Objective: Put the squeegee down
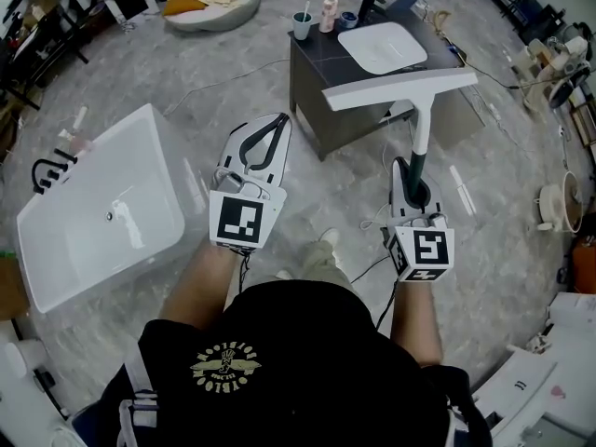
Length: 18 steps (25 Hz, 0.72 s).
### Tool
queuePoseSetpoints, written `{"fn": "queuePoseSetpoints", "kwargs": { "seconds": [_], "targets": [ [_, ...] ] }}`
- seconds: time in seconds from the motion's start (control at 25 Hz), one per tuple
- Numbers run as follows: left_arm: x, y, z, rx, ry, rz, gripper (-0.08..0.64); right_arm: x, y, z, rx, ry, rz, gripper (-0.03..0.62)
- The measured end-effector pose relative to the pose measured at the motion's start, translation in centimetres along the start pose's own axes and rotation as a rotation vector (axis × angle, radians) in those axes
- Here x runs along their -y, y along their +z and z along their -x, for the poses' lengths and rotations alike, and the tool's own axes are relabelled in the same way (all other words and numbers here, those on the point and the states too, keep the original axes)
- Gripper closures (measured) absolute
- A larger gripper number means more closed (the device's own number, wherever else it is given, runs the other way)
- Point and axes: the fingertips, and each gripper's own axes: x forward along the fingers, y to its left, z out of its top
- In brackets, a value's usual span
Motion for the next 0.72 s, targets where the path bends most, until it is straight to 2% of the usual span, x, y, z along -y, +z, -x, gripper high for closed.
{"fn": "queuePoseSetpoints", "kwargs": {
  "seconds": [0.44, 0.72],
  "targets": [
    [-0.7, 0.0, -5.2, 0.007, 0.017, -0.027, 0.537, 3.7, 0.4, -4.3, 0.015, 0.026, -0.003, 0.565],
    [0.0, -0.5, -9.1, -0.016, 0.001, -0.035, 0.537, 6.7, 0.5, -6.7, 0.013, 0.043, -0.008, 0.565]
  ]
}}
